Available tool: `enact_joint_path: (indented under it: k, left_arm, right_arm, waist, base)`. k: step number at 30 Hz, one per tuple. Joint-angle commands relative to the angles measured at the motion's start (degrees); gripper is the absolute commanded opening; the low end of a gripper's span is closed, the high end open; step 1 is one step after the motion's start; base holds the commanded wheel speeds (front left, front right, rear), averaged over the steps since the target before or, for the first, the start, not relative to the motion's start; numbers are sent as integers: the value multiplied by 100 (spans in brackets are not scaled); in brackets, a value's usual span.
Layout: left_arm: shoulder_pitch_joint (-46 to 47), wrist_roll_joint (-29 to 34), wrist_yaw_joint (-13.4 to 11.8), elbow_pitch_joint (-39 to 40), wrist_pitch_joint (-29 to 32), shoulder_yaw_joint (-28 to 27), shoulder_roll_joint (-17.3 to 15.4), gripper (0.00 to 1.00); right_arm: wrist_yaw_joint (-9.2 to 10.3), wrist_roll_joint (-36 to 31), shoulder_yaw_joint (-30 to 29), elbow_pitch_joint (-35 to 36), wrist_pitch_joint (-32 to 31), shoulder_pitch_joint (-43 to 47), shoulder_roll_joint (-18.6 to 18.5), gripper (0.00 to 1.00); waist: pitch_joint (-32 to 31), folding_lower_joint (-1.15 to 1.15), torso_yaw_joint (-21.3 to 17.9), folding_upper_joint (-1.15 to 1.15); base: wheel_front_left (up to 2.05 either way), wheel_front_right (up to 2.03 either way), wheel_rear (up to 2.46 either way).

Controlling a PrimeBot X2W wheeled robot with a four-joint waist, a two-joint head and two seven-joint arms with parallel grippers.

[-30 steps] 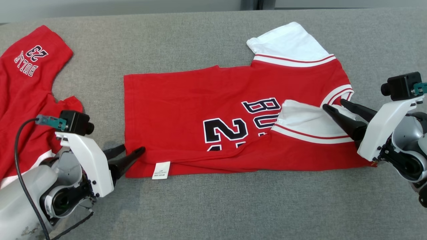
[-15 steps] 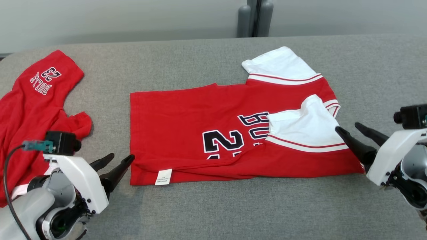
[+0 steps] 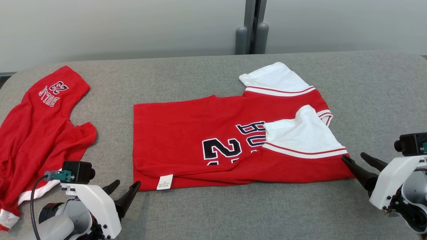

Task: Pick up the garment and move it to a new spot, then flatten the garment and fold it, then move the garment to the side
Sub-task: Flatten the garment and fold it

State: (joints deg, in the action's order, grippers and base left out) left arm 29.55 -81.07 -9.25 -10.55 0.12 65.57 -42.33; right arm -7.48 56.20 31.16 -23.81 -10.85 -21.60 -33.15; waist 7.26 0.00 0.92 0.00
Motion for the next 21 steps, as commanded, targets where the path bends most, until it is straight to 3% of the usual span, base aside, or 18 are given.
enact_joint_path:
  k: [1,12,21]
  left_arm:
    - [7,70,-61,-64,-9,11,18,100]
    - [275,289,-377,-527,111,127,294,100]
    - [446,339,-288,-1038,232,212,656,100]
  right_arm:
    - [-4,-98,-42,-82,-85,79,9,100]
    - [-4,-573,-395,-727,-704,-244,545,100]
    - [-4,-669,-584,-975,-1071,-350,801,100]
  waist:
    - [-10,0,-8,0]
    - [154,0,18,0]
    - [284,0,106,0]
  base:
    - [0,0,0]
    - [0,0,0]
    - [0,0,0]
